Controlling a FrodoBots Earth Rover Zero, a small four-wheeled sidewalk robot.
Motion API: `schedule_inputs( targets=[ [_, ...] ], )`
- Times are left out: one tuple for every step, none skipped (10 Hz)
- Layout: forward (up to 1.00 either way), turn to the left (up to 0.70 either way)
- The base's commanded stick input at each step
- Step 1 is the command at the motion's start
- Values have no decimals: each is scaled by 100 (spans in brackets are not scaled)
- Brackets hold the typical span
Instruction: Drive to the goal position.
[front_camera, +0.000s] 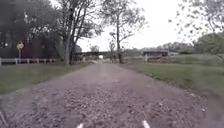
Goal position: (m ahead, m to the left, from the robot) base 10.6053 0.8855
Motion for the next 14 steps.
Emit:
schedule_inputs(
  targets=[
    [70, 0],
    [70, 0],
    [70, 0],
    [70, 0],
    [70, 0],
    [70, 0],
    [70, 0],
    [70, 0],
    [70, 0],
    [70, 0],
    [70, 0],
    [70, 0],
    [70, 0],
    [70, 0]
  ],
)
